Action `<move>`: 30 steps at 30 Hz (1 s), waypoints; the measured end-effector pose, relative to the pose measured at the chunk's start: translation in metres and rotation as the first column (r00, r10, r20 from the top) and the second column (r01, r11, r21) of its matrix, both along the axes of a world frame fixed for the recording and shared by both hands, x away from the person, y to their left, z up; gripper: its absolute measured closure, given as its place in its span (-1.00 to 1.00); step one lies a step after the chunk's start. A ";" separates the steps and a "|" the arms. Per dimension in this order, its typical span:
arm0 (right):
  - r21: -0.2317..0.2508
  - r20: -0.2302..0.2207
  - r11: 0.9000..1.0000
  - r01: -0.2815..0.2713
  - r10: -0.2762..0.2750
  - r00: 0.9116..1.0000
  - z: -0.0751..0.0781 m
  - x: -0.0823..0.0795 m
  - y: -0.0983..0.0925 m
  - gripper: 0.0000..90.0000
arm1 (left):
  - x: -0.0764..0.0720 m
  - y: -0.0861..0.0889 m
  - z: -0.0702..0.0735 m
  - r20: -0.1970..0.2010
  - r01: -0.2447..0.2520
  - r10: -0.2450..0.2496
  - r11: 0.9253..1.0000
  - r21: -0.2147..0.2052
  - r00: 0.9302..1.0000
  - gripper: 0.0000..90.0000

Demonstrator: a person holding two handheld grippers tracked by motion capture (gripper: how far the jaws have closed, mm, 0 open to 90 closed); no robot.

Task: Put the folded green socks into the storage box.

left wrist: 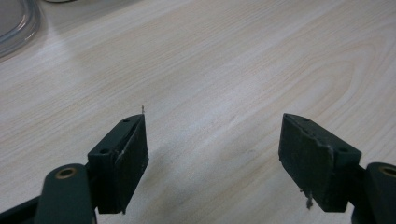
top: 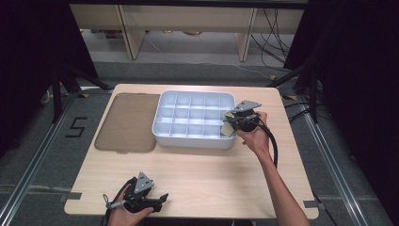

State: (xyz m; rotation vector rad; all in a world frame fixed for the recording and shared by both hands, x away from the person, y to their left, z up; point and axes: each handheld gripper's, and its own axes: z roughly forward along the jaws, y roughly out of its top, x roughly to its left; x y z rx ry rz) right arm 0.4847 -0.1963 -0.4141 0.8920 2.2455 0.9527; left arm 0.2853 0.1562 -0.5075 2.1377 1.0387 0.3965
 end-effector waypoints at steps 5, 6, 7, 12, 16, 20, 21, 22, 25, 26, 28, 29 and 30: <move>-0.038 -0.005 0.999 0.006 -0.006 1.000 -0.006 0.000 0.007 0.68 | 0.000 -0.001 0.000 0.007 -0.007 0.007 1.000 -0.001 1.000 -0.47; -0.058 -0.005 0.998 -0.012 0.012 1.000 -0.009 0.000 0.010 0.68 | 0.000 0.000 0.000 -0.001 0.000 0.000 1.000 -0.001 1.000 -0.47; -0.068 0.001 0.998 -0.004 0.004 1.000 -0.011 -0.001 0.012 0.68 | 0.000 0.000 0.000 -0.001 0.000 0.000 1.000 -0.001 1.000 -0.47; -0.085 -0.010 0.996 -0.016 0.015 1.000 -0.020 -0.001 0.014 0.67 | 0.000 0.000 0.000 0.000 0.003 -0.003 1.000 0.001 1.000 -0.47; -0.089 -0.022 0.996 -0.022 0.020 1.000 -0.026 -0.001 0.014 0.67 | 0.000 0.000 0.000 0.001 0.001 -0.001 1.000 0.002 1.000 -0.47; -0.091 -0.035 0.995 -0.028 0.025 0.999 -0.033 -0.003 0.013 0.66 | 0.000 -0.001 -0.001 0.006 -0.008 0.008 1.000 -0.021 1.000 -0.47; -0.091 -0.035 0.995 -0.028 0.025 0.999 -0.033 -0.003 0.013 0.66 | 0.000 -0.001 -0.001 0.006 -0.008 0.008 1.000 -0.021 1.000 -0.47; -0.085 -0.039 0.996 -0.031 0.028 0.999 -0.036 -0.002 0.012 0.65 | 0.000 0.000 0.000 0.002 0.002 -0.002 1.000 -0.003 1.000 -0.47; -0.090 -0.041 0.995 -0.033 0.029 0.999 -0.038 -0.003 0.013 0.64 | 0.000 0.000 0.000 0.003 0.004 -0.004 1.000 -0.004 1.000 -0.47; -0.089 -0.039 0.995 -0.032 0.029 0.999 -0.039 -0.002 0.013 0.63 | 0.000 0.000 0.000 0.001 -0.001 0.001 1.000 -0.006 1.000 -0.47; -0.095 -0.056 0.995 -0.041 0.036 0.998 -0.041 -0.002 0.013 0.62 | 0.000 -0.001 -0.001 0.002 -0.019 0.019 1.000 -0.019 1.000 -0.47; -0.095 -0.056 0.995 -0.041 0.036 0.998 -0.041 -0.002 0.013 0.62 | 0.000 -0.001 -0.001 0.002 -0.019 0.019 1.000 -0.019 1.000 -0.47; -0.099 -0.051 0.994 -0.042 0.037 0.998 -0.043 -0.002 0.014 0.61 | 0.000 0.000 0.000 -0.001 -0.010 0.010 1.000 -0.008 1.000 -0.47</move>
